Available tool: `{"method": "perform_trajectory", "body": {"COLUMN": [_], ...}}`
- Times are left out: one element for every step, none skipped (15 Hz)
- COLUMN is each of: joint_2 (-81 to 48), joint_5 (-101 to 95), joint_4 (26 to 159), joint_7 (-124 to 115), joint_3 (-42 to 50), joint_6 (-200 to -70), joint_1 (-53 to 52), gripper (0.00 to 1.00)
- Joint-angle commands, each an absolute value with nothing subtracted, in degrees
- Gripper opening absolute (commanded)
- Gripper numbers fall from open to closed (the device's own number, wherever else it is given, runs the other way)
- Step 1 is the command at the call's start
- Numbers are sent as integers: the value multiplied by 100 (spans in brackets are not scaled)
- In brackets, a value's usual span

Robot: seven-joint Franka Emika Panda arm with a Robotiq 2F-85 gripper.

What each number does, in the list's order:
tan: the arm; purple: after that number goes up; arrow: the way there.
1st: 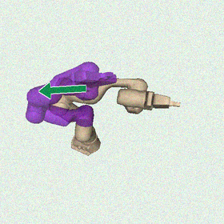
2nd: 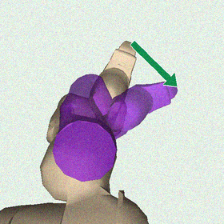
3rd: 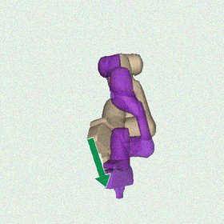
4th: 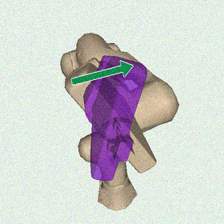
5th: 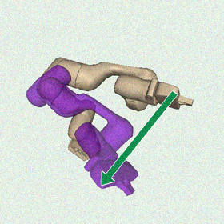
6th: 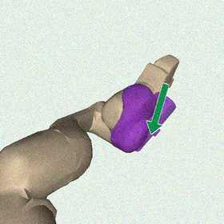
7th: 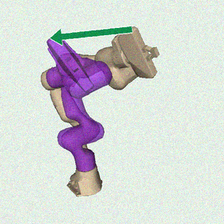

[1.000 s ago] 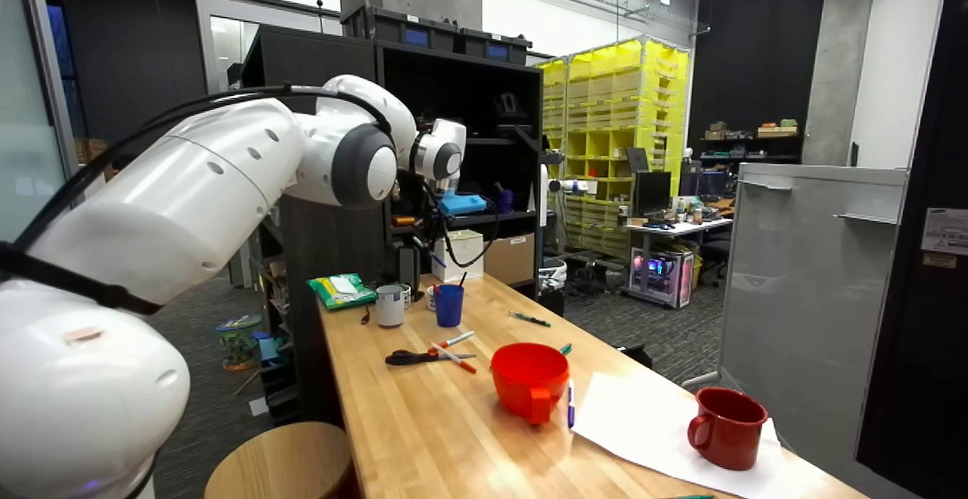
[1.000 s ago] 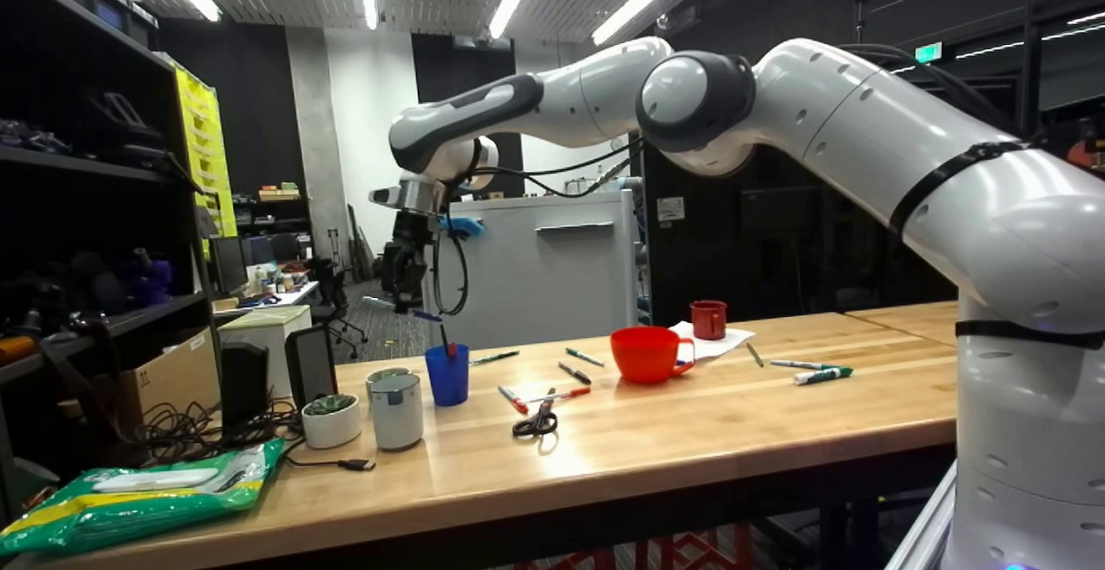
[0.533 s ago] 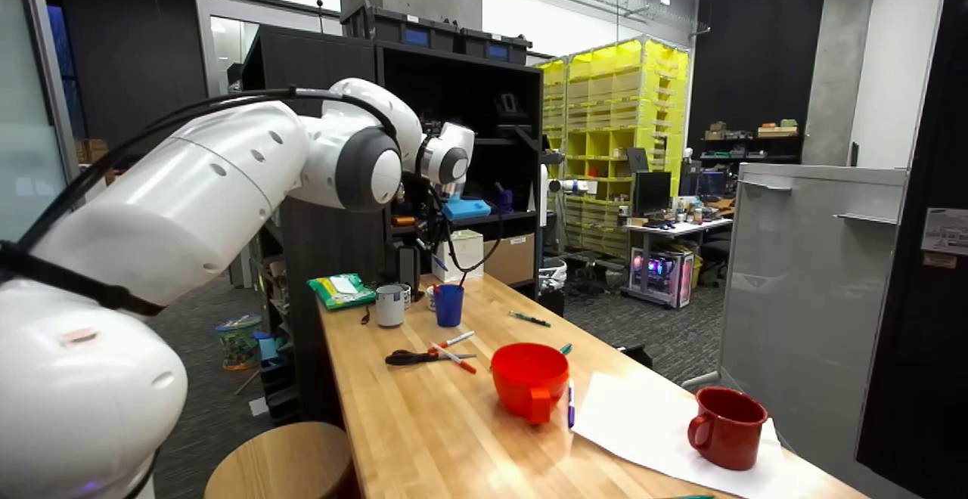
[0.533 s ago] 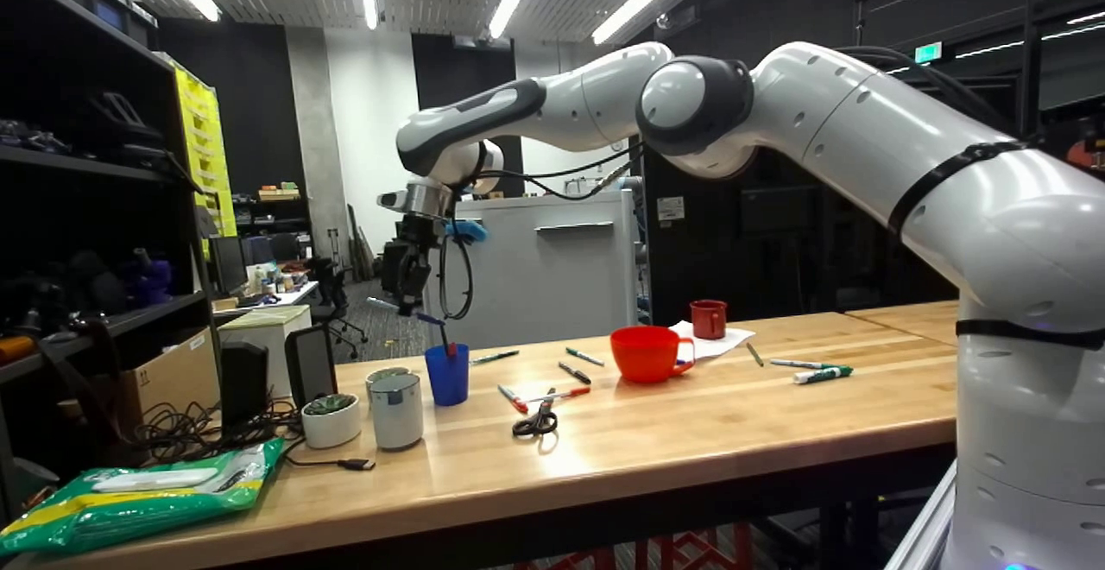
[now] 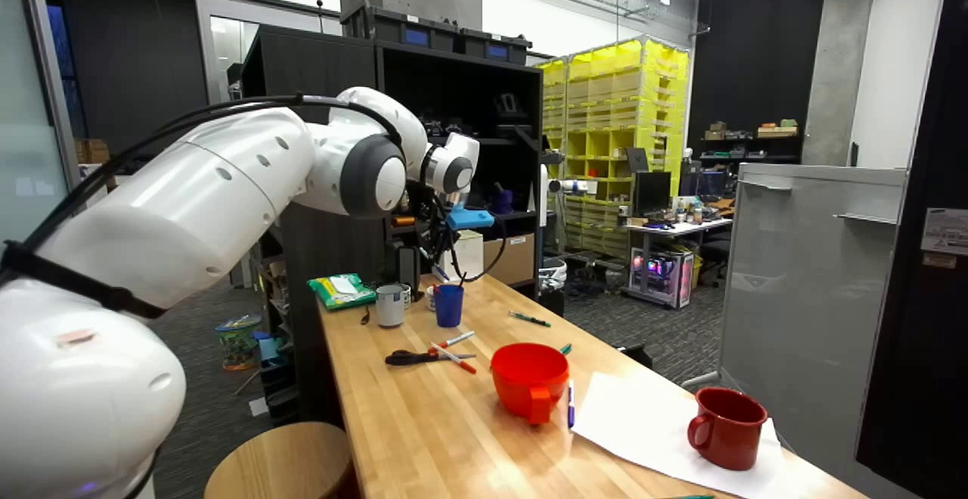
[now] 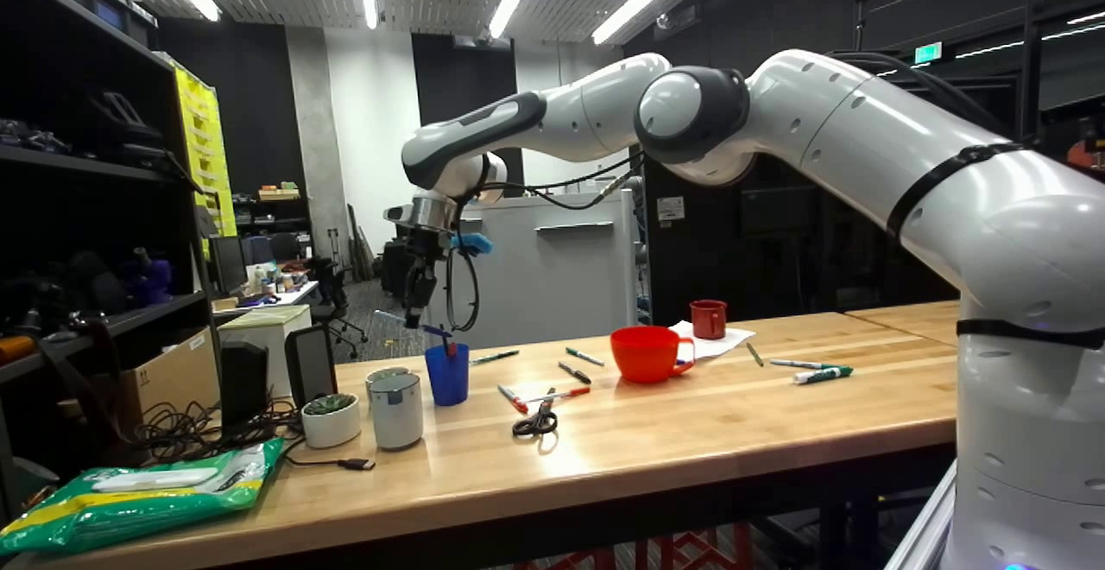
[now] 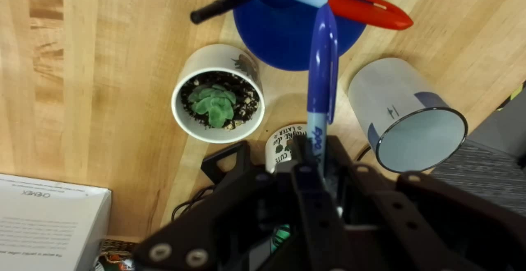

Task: Put one blue pen in the blue cup.

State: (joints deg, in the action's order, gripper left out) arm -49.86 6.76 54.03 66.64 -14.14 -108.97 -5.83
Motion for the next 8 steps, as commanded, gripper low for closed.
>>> {"method": "perform_trajectory", "body": {"joint_2": [-5069,-5088,-5103,-5118,-5129,-5141,-5151,-5156], "joint_5": [794,795,795,799,800,808,823,846], "joint_4": [5376,5382,5388,5397,5408,5418,5430,5453], "joint_7": [6692,6695,6693,6698,6695,6693,6694,6688], "joint_3": [-1492,-1492,-1492,-1495,-1494,-1497,-1503,-1511], "joint_6": [-10819,-10819,-10816,-10822,-10818,-10819,-10829,-10844], "joint_1": [-540,-539,-537,-530,-524,-514,-500,-478], "gripper": [3,3,3,3,3,3,3,3]}}
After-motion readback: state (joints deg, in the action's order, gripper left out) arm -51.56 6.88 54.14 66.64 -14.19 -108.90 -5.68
